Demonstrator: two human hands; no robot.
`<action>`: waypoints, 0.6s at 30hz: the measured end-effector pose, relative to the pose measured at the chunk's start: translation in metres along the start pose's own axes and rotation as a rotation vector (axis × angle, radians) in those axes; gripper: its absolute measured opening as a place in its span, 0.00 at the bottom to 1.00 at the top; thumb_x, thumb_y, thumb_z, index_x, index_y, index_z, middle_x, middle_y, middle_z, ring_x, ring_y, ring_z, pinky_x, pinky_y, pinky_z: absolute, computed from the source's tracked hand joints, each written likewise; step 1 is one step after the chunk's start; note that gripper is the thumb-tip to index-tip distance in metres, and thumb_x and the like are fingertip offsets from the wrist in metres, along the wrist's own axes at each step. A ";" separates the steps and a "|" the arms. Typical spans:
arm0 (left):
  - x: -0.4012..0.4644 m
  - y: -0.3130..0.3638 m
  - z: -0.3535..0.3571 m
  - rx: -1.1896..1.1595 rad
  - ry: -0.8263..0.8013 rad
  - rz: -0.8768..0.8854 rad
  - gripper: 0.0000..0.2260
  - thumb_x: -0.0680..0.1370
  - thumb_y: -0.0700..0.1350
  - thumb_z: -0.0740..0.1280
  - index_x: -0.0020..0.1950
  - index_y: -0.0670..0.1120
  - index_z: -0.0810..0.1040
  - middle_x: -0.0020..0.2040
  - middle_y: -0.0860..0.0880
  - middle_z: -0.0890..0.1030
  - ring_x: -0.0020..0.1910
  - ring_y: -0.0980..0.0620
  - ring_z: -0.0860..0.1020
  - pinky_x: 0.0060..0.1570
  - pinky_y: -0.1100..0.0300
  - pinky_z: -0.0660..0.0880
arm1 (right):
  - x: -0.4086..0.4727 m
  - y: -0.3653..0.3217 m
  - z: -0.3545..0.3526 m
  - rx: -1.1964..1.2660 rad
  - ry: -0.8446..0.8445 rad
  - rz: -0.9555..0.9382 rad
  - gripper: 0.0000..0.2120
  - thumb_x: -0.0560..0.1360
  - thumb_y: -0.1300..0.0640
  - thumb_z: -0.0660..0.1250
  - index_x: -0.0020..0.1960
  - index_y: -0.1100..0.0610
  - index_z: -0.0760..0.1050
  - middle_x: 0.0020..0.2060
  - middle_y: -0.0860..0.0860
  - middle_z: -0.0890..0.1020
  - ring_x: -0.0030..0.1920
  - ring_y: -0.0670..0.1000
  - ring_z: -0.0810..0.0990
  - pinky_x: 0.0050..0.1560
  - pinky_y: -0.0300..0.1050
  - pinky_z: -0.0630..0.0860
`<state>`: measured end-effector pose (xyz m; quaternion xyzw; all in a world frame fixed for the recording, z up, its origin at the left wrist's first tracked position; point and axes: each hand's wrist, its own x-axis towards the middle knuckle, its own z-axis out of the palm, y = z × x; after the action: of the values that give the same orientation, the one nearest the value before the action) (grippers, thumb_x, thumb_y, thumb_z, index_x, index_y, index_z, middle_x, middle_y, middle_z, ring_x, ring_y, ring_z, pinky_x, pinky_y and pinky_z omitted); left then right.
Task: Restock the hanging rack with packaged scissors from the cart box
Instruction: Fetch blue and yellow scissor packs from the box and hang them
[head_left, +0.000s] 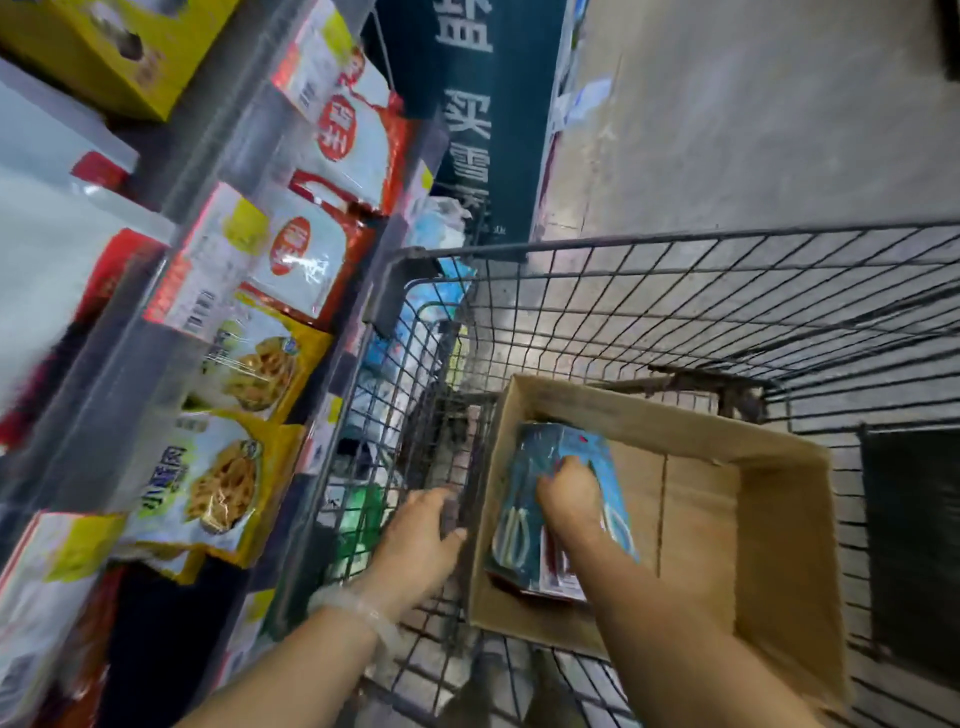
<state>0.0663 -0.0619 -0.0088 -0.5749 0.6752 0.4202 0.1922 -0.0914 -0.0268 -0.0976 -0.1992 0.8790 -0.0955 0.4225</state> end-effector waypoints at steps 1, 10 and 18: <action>0.000 0.001 -0.002 -0.015 0.000 -0.008 0.19 0.80 0.47 0.63 0.70 0.47 0.68 0.68 0.48 0.69 0.67 0.49 0.70 0.63 0.62 0.67 | -0.003 -0.001 -0.005 0.016 -0.005 0.002 0.13 0.78 0.60 0.60 0.57 0.68 0.73 0.56 0.63 0.79 0.58 0.62 0.77 0.56 0.48 0.72; -0.017 0.057 -0.023 -0.203 -0.076 0.057 0.24 0.77 0.49 0.67 0.72 0.46 0.65 0.69 0.48 0.72 0.67 0.48 0.72 0.64 0.57 0.69 | -0.047 -0.004 -0.092 0.525 -0.091 -0.095 0.11 0.79 0.61 0.59 0.37 0.56 0.70 0.35 0.55 0.78 0.36 0.53 0.80 0.35 0.48 0.81; -0.009 0.065 -0.011 -0.653 -0.111 -0.064 0.20 0.71 0.36 0.74 0.55 0.45 0.68 0.48 0.50 0.78 0.47 0.51 0.77 0.38 0.62 0.74 | -0.039 -0.005 -0.108 0.735 -0.219 -0.055 0.09 0.78 0.59 0.62 0.39 0.58 0.71 0.33 0.53 0.76 0.33 0.51 0.76 0.36 0.44 0.75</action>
<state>0.0104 -0.0657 0.0271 -0.6036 0.4749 0.6387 0.0473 -0.1519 -0.0143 -0.0011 -0.0669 0.7302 -0.3937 0.5543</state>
